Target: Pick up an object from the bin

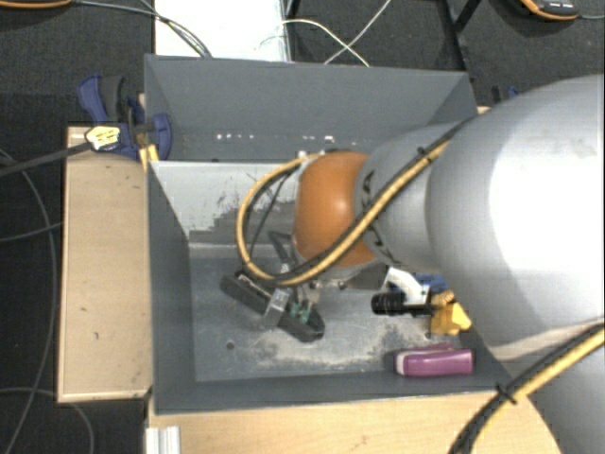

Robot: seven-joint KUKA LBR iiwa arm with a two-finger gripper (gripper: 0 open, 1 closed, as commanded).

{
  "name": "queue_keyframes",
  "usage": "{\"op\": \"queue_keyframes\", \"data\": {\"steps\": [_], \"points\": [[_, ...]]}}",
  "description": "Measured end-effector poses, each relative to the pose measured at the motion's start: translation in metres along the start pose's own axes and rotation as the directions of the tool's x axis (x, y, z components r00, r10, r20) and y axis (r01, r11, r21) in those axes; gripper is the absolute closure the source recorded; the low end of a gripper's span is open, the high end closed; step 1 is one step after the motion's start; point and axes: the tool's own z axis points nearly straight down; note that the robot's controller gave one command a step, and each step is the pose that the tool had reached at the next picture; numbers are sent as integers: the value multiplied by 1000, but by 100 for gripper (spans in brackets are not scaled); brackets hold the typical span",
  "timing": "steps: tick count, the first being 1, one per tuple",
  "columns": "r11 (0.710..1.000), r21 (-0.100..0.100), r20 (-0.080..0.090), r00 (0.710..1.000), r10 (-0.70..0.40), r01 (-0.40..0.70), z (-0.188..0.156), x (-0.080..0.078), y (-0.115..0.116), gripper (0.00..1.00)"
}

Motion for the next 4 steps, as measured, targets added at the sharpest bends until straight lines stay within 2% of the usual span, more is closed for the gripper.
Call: {"op": "queue_keyframes", "data": {"steps": [2, 4], "points": [[1000, 4, -5, 1000, 1, -1, -15, 1, -1, 100], [1000, 2, -3, 1000, -3, 3, -56, 0, -1, 100]]}}
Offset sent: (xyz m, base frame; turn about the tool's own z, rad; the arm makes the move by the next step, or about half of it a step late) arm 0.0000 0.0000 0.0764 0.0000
